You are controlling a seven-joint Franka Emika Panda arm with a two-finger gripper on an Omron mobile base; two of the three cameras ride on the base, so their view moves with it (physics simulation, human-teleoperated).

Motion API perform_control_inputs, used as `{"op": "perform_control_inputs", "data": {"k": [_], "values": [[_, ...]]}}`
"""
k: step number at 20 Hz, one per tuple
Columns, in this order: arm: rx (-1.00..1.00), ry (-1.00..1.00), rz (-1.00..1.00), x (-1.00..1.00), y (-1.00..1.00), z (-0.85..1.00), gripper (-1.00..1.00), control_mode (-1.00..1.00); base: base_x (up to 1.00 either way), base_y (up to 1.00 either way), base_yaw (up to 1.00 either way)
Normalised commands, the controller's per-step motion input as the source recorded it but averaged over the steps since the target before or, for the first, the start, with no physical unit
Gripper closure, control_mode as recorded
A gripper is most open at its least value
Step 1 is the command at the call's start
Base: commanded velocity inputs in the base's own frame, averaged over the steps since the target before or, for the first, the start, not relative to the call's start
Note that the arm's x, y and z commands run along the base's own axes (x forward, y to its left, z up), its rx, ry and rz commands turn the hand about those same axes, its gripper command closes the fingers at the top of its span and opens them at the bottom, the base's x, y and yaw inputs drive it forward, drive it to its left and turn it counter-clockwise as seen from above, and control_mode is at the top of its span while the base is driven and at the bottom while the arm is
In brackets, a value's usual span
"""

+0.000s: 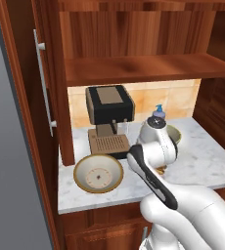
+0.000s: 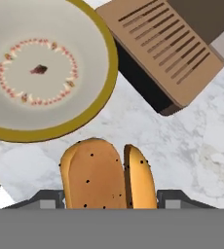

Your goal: Pick both bowls and place them on the counter. Then place the hotdog bun in one bowl and place the cake in the other bowl.

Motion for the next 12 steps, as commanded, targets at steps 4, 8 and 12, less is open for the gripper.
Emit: {"op": "perform_control_inputs", "data": {"k": [4, 8, 12], "values": [[0.01, 0.0, 0.11, 0.0, 0.42, 0.19, 1.0, -1.0, 0.0, 0.0, 0.0], [0.04, 0.0, 0.11, 0.0, 0.44, 0.07, 1.0, -1.0, 0.0, 0.0, 0.0], [0.06, 0.0, 0.09, 0.0, 0.5, 0.0, 1.0, -1.0, 0.0, 0.0, 0.0]]}}
